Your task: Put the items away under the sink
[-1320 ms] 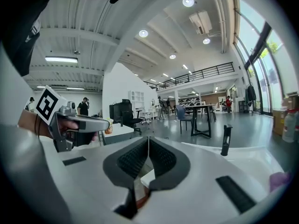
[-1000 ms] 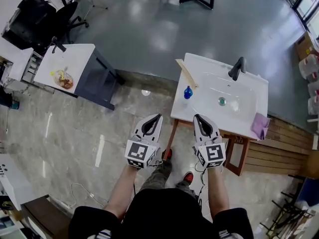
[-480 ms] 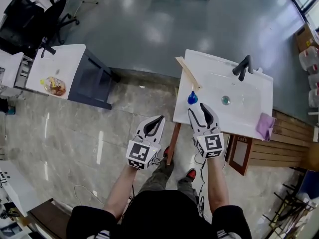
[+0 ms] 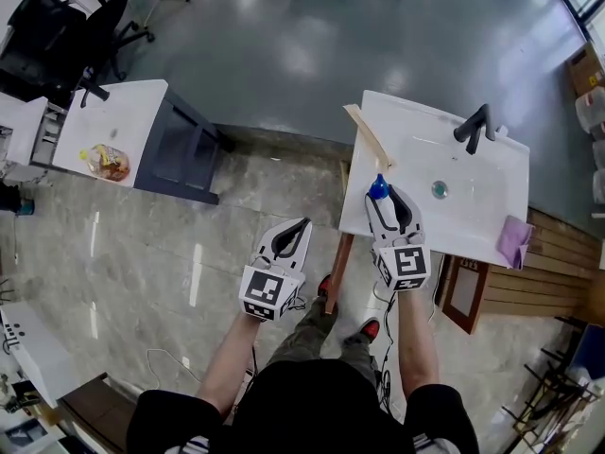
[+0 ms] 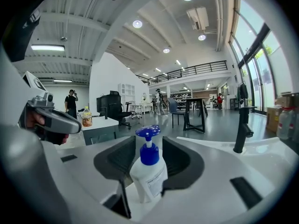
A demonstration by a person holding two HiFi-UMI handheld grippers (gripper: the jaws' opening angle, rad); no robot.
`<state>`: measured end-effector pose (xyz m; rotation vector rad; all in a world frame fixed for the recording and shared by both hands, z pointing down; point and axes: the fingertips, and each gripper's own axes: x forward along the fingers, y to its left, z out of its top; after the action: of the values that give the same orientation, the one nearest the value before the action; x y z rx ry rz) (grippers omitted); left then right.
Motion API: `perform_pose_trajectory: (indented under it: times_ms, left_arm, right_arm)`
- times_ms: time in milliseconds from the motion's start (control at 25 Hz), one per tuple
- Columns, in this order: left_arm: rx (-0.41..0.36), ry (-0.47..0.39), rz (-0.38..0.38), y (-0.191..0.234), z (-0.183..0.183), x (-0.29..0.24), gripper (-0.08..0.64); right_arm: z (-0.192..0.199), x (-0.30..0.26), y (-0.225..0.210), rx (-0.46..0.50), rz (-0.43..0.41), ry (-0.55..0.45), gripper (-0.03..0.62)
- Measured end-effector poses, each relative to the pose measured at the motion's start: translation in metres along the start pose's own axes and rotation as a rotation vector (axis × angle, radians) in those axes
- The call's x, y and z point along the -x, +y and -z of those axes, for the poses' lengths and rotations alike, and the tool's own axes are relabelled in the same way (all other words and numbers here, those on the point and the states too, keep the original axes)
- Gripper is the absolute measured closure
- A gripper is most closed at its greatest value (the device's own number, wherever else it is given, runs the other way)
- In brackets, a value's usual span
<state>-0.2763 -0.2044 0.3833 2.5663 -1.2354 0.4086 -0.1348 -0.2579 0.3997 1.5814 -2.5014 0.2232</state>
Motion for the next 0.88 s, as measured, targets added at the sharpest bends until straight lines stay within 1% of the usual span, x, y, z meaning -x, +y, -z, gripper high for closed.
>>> perform_pose_trajectory:
  times_ms: [200, 320, 360, 400, 680, 880]
  left_arm:
    - [0.005, 0.005, 0.000, 0.004, 0.001, 0.000, 0.554]
    - [0.005, 0.011, -0.006, 0.007, 0.004, 0.002, 0.554]
    - [0.005, 0.012, -0.007, 0.007, 0.005, 0.003, 0.554]
    - [0.006, 0.013, -0.008, 0.007, 0.006, 0.003, 0.554]
    - [-0.001, -0.004, -0.012, 0.006, 0.000, 0.005, 0.554]
    - [-0.011, -0.018, -0.005, -0.002, -0.007, 0.012, 0.554]
  right_arm:
    - [-0.002, -0.009, -0.002, 0.011, 0.008, -0.010, 0.402]
    - [-0.004, -0.012, -0.001, 0.020, 0.014, -0.026, 0.445]
    - [-0.005, -0.012, -0.001, 0.022, 0.017, -0.033, 0.476]
    - [-0.005, -0.012, -0.001, 0.024, 0.020, -0.039, 0.480]
    - [-0.007, -0.008, -0.004, 0.025, 0.034, -0.055, 0.483]
    - [-0.030, 0.013, -0.009, 0.030, 0.049, -0.107, 0.485]
